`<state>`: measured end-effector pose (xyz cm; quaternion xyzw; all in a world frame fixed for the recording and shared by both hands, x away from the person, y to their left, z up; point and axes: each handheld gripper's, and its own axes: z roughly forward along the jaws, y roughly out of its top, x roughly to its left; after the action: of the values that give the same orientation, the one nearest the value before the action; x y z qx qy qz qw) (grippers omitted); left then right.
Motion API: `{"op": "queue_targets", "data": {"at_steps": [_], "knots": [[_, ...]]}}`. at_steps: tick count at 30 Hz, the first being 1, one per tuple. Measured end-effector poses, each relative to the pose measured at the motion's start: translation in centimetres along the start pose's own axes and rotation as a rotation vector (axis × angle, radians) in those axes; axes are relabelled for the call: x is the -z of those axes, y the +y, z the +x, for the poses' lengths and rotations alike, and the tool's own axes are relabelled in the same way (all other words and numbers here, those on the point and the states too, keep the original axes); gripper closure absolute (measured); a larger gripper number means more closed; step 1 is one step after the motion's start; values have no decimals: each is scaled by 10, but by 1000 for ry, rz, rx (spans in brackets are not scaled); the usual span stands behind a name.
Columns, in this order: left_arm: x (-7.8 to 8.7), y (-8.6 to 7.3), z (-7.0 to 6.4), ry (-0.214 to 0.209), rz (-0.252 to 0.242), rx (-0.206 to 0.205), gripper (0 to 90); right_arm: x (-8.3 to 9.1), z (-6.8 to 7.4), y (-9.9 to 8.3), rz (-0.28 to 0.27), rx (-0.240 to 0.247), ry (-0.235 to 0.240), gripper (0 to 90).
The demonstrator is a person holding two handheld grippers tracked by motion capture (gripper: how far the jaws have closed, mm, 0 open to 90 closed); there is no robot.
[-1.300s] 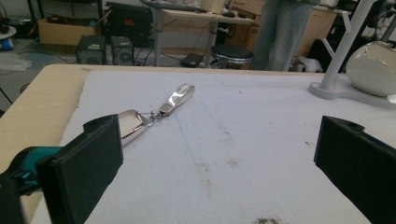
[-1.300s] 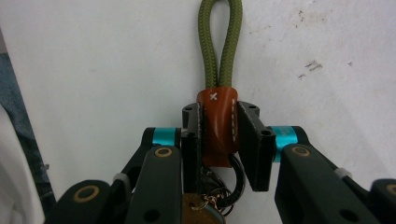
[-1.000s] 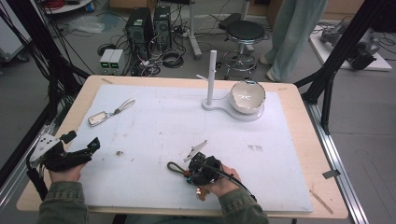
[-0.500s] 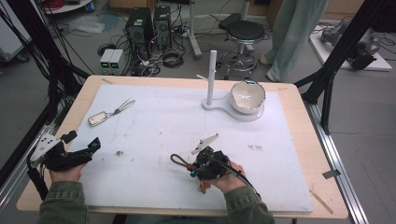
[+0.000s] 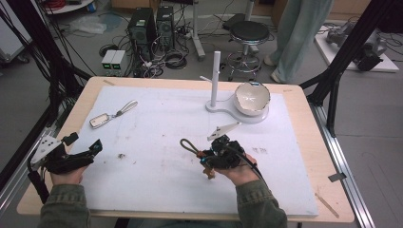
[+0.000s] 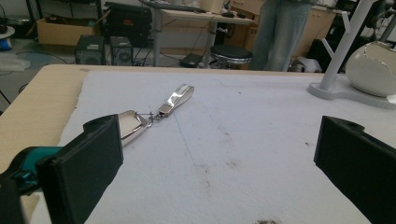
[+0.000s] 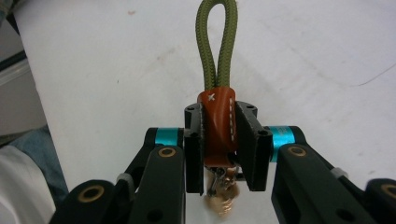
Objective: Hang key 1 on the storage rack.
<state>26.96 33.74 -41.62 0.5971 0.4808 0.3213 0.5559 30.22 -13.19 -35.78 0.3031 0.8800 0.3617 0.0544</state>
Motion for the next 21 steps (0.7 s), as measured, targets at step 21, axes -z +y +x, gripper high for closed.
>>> {"op": "queue_targets", "data": {"at_steps": [21], "knots": [[-1, 0, 0, -5, 4, -4, 17, 29, -32, 24, -128, -46, -34, 739]]}}
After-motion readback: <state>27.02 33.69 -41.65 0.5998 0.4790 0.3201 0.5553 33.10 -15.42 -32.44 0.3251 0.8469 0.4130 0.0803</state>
